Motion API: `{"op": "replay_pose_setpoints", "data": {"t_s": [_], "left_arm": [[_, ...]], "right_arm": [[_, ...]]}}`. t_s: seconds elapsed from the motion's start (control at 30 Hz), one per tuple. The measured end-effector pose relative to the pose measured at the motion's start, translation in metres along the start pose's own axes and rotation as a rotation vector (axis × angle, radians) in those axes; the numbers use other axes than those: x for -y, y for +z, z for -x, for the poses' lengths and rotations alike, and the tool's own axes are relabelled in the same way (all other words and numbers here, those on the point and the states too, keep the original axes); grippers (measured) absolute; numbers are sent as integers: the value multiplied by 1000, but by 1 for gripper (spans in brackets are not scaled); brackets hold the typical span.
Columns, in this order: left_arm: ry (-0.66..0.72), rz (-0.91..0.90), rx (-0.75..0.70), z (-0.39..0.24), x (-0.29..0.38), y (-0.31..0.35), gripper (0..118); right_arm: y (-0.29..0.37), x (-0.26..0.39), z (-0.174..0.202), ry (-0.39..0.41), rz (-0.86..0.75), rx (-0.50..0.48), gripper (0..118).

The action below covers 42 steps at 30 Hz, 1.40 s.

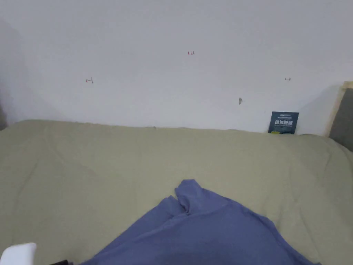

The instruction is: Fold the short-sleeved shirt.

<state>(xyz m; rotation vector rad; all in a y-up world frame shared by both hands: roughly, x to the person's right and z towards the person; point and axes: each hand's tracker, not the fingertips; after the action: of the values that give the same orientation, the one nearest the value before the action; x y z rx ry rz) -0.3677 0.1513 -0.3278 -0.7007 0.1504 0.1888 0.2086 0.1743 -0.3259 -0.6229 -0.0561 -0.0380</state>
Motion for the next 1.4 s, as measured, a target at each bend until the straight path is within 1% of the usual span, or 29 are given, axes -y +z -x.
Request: {"op": "replay_pose_setpoints", "data": {"t_s": [0.03, 0.07, 0.1, 0.13, 0.2, 0.23, 0.27, 0.33, 0.37, 0.43, 0.5, 0.53, 0.6, 0.63, 0.77, 0.9, 0.97, 1.0, 1.03, 1.07, 1.1, 1.13, 1.17, 1.2, 1.23, 1.27, 1.33, 1.4], "left_arm": [[0, -15, 15, -5, 1, 13, 58], [-12, -31, 14, -9, 3, 23, 29], [-33, -50, 17, -9, 8, 27, 4], [-35, -94, -10, -12, 13, 34, 2], [-64, -137, -29, -15, 20, 48, 2], [-62, -143, -32, -22, 22, 56, 2], [-47, -160, -36, -23, 25, 64, 2], [-37, -166, -31, -24, 29, 75, 2], [-31, -167, -38, -6, 29, 66, 2], [-46, -200, -80, 0, 30, 72, 2], [-36, -219, -94, 2, 35, 77, 2], [-39, -217, -92, 5, 35, 78, 2], [-44, -197, -106, 13, 32, 75, 2], [-38, -190, -97, 6, 35, 78, 2], [-12, -124, -71, 18, 34, 63, 2], [4, -26, -51, 37, 30, 22, 2], [44, 10, -10, 49, 24, 0, 7], [62, 48, 18, 53, 22, -13, 8], [92, 65, -5, 60, 20, -22, 13], [91, 75, 2, 63, 16, -33, 33], [74, 108, -3, 66, 12, -45, 70], [62, 154, -19, 68, 8, -57, 117], [62, 197, -20, 64, 4, -67, 116], [115, 212, 7, 63, 6, -75, 113], [86, 179, -6, 62, 3, -87, 114], [96, 225, -2, 61, 2, -98, 114], [92, 218, -6, 61, -2, -107, 113], [67, 264, 1, 56, -1, -122, 113]], "right_arm": [[12, 1, 14, 4, -62, -19, 45], [20, 3, 25, 20, -94, -28, 6], [27, 6, 37, 33, -127, -23, 1], [51, -1, 63, 71, -184, -37, 1], [66, 2, 87, 105, -215, -86, 1], [72, 6, 97, 112, -257, -73, 1], [64, 14, 91, 88, -261, -83, 1], [70, 19, 100, 111, -291, -84, 1], [72, 21, 102, 109, -311, -71, 1], [69, 30, 102, 108, -319, -85, 1], [69, 30, 98, 86, -321, -88, 1], [74, 33, 105, 77, -322, -93, 1], [71, 33, 102, 71, -312, -98, 1], [70, 34, 100, 75, -311, -96, 1], [69, 37, 102, 83, -301, -90, 1], [64, 41, 105, 84, -274, -100, 1], [60, 43, 109, 92, -255, -101, 1], [58, 44, 109, 93, -245, -103, 1], [56, 43, 111, 94, -226, -107, 1], [55, 43, 114, 94, -213, -107, 1], [53, 44, 114, 92, -206, -107, 1], [51, 45, 114, 90, -198, -115, 1], [48, 45, 114, 90, -185, -119, 1], [45, 47, 116, 94, -174, -113, 1], [42, 49, 117, 98, -170, -114, 1], [39, 49, 117, 101, -156, -116, 1], [34, 51, 121, 100, -140, -116, 1], [30, 52, 122, 101, -126, -118, 1]]}}
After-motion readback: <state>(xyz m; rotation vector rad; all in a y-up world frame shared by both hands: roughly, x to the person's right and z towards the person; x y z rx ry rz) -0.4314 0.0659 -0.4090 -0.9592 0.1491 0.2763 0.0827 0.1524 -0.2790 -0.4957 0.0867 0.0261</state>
